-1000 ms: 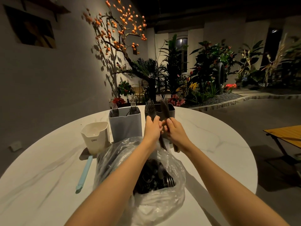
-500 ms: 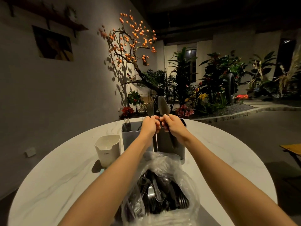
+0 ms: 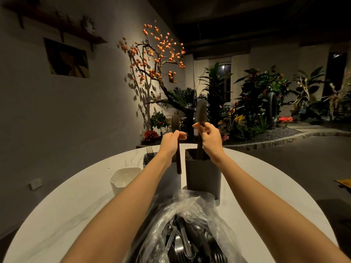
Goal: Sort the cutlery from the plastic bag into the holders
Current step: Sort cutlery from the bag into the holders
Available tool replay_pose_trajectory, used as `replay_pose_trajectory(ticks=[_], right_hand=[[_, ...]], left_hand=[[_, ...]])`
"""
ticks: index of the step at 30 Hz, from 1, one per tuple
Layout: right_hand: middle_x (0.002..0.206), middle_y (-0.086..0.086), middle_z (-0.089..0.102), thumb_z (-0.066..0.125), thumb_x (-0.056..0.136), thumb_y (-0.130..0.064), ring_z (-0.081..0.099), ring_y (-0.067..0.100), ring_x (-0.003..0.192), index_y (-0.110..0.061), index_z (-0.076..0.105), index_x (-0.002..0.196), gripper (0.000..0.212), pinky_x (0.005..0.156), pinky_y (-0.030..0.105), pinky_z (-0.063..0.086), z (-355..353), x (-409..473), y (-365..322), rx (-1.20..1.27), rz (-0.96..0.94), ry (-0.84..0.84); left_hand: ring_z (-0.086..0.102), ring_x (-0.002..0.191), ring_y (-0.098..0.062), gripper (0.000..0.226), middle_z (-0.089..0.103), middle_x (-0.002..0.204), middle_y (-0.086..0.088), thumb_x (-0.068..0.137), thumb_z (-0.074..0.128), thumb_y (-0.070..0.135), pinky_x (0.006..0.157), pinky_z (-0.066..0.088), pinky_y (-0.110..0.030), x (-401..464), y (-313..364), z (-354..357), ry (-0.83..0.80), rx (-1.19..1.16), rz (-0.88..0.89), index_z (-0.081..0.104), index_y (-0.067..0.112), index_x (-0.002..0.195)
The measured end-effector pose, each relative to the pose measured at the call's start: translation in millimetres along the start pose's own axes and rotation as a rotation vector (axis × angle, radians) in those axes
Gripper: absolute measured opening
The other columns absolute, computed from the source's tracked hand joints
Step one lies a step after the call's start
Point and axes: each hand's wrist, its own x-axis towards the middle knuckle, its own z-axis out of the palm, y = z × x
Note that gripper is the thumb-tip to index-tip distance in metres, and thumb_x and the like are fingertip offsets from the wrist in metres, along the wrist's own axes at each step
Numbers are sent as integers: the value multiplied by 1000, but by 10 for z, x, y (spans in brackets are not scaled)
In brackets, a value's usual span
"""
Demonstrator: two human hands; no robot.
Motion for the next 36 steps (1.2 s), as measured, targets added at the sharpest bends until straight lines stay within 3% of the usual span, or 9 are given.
replay_pose_trajectory(ticks=[4, 9, 12, 14, 17, 21, 26, 31, 36], right_hand=[[109, 2, 63, 46, 99, -13, 58, 23, 100, -18, 65, 116, 25, 82, 46, 53, 25, 91, 48, -66, 51, 50], [100, 13, 68, 52, 98, -19, 57, 21, 77, -15, 69, 101, 17, 70, 38, 49, 69, 10, 127, -233, 152, -323], [102, 11, 65, 57, 96, -23, 58, 17, 84, -4, 65, 115, 28, 64, 21, 46, 57, -45, 127, -324, 146, -469], [107, 11, 66, 60, 94, -27, 60, 19, 93, -3, 66, 114, 33, 70, 21, 47, 57, -49, 129, -319, 146, -493], [108, 12, 68, 62, 92, -30, 62, 21, 98, -3, 68, 112, 34, 85, 31, 49, 106, -55, 114, -305, 152, -490], [98, 11, 71, 58, 94, -34, 65, 20, 92, -6, 70, 106, 33, 86, 36, 52, 197, -44, 52, -263, 111, -363], [83, 4, 67, 51, 98, -30, 63, 17, 84, -12, 71, 90, 27, 82, 37, 52, 300, -30, -56, -155, 78, -261], [83, 5, 66, 46, 101, -26, 62, 18, 81, -12, 68, 89, 29, 76, 32, 50, 374, -70, -71, -133, 84, -287], [83, 7, 67, 43, 102, -23, 61, 16, 81, -13, 67, 86, 30, 78, 32, 49, 397, -89, -1, -122, 99, -318]], left_hand=[[53, 106, -16, 36, 63, 102, -3, 106, 32, 20, 90, 29, -28, 75, 56, -51, -10, 18, 16, 66, 11, 99], [47, 103, -17, 35, 54, 94, -2, 105, 32, 24, 75, 35, -29, 103, 54, -141, -63, 89, 44, 66, 16, 103], [48, 102, -16, 38, 54, 91, 0, 106, 32, 25, 78, 38, -30, 91, 49, -198, -86, 142, 74, 65, 11, 116], [49, 102, -16, 38, 54, 88, 3, 106, 30, 26, 86, 39, -32, 90, 52, -233, -92, 163, 87, 63, 12, 121], [50, 96, -14, 39, 55, 86, 4, 106, 30, 27, 87, 40, -33, 82, 44, -285, -85, 183, 100, 63, 11, 120], [48, 71, -12, 31, 58, 84, -1, 105, 36, 28, 63, 38, -25, 89, 48, -354, -25, 102, 143, 64, 16, 109], [55, 82, -17, 28, 61, 85, -3, 104, 37, 31, 77, 43, -35, 114, 77, -432, 133, 19, 225, 61, 30, 90], [57, 89, -17, 28, 64, 90, -3, 105, 37, 26, 87, 48, -39, 142, -84, -473, 53, 231, 145, 63, 15, 106], [59, 78, -17, 25, 69, 100, -8, 103, 43, 24, 79, 52, -37, 118, -301, -522, -101, 517, 102, 62, 10, 111]])
